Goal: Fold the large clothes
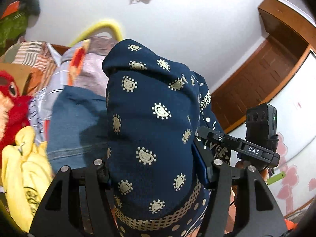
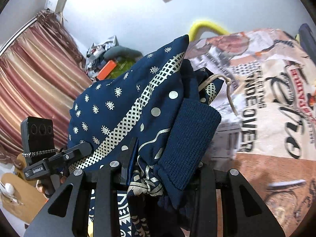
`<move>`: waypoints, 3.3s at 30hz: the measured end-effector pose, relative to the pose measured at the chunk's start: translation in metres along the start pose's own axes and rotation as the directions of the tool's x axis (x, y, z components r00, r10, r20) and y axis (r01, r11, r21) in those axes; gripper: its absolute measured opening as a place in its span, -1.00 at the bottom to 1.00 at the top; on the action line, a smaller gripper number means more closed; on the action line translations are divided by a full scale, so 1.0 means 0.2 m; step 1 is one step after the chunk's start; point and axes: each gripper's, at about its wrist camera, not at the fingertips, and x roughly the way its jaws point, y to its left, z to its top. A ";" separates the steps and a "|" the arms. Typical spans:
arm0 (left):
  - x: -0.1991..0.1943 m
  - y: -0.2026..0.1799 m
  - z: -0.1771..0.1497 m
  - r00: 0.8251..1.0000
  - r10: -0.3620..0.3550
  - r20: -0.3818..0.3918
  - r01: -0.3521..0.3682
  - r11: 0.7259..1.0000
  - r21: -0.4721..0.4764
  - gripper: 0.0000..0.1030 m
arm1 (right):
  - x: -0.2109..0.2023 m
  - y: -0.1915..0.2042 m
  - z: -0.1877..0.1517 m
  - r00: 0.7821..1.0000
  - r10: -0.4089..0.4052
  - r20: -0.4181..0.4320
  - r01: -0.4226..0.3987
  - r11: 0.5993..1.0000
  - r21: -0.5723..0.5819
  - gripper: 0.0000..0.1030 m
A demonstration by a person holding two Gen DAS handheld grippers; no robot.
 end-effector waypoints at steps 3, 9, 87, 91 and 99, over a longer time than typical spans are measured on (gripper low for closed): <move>0.04 0.18 0.01 1.000 0.021 -0.010 -0.022 0.998 -0.051 0.20 | 0.17 0.02 0.01 0.999 -0.003 -0.036 0.003 1.000 0.004 -0.39; 0.17 0.55 -0.03 0.996 0.070 -0.059 -0.078 0.985 -0.155 0.20 | 0.52 -0.04 0.02 0.988 -0.043 -0.147 0.045 0.999 0.015 -0.39; -1.05 -0.89 -1.14 0.641 0.368 0.673 -0.576 0.811 0.105 0.98 | -0.93 0.87 -0.86 0.769 -0.152 0.621 0.452 0.817 -0.359 0.95; -1.04 -0.88 -1.13 0.641 0.379 0.668 -0.580 0.809 0.098 0.98 | -0.93 0.85 -0.87 0.769 -0.152 0.620 0.443 0.826 -0.347 0.95; -1.00 -0.85 -1.12 0.643 0.397 0.655 -0.590 0.802 0.092 0.99 | -0.93 0.82 -0.86 0.785 -0.167 0.597 0.431 0.839 -0.332 0.95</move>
